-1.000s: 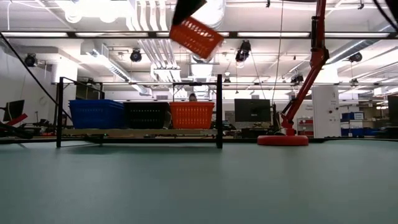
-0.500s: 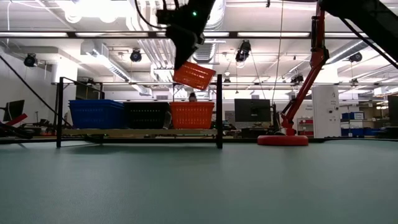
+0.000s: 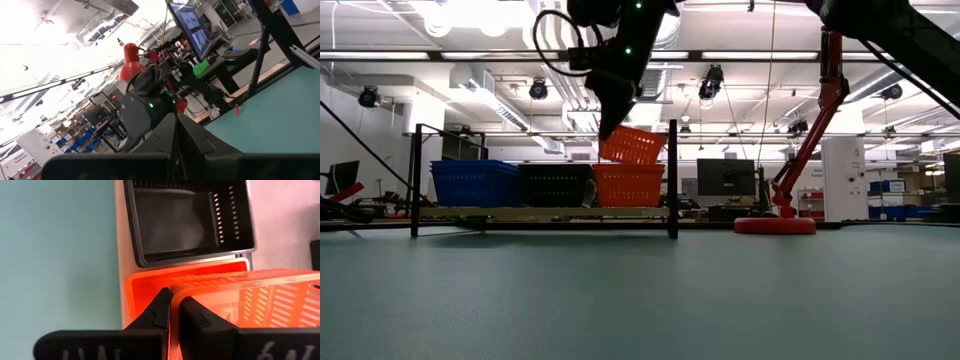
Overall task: Stack baskets on shelf by color
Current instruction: Stack the orange bin on top of the orange bins on the shelf, then return to Home Position
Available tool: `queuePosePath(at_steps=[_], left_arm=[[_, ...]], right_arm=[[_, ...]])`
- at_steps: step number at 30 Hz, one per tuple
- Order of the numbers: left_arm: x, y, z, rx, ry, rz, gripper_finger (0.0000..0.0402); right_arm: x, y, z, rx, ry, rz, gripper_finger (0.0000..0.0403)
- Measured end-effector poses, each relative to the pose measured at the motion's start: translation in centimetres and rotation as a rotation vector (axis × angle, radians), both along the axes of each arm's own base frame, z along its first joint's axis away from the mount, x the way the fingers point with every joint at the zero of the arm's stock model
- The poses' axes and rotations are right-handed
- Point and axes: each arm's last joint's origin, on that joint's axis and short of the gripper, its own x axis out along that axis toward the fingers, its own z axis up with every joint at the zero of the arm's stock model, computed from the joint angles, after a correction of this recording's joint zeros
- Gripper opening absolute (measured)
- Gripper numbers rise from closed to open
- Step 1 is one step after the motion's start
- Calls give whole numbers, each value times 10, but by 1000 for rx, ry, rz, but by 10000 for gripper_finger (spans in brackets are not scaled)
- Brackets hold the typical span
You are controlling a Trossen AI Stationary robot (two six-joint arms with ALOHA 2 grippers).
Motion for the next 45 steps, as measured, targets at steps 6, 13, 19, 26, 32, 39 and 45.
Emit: queuePosePath(at_steps=[6,13,19,26,32,39,45], left_arm=[[0,0,0,1,1,-1,0],[0,0,0,1,0,-1,0],[0,0,0,1,1,-1,0],[0,0,0,-2,0,-2,0],[1,0,0,-7,-2,-2,0],[-10,9,-17,-53,40,111,0],[-31,13,-26,-326,-125,-276,0]], right_arm=[[3,-1,-8,-4,27,21,9],[3,0,-8,80,4,7,42],[3,-1,-8,84,-13,-17,96],[0,-1,21,50,-128,12,124],[10,-33,18,-27,-217,6,102],[16,-35,19,234,-347,285,17],[28,44,32,154,-589,588,11]])
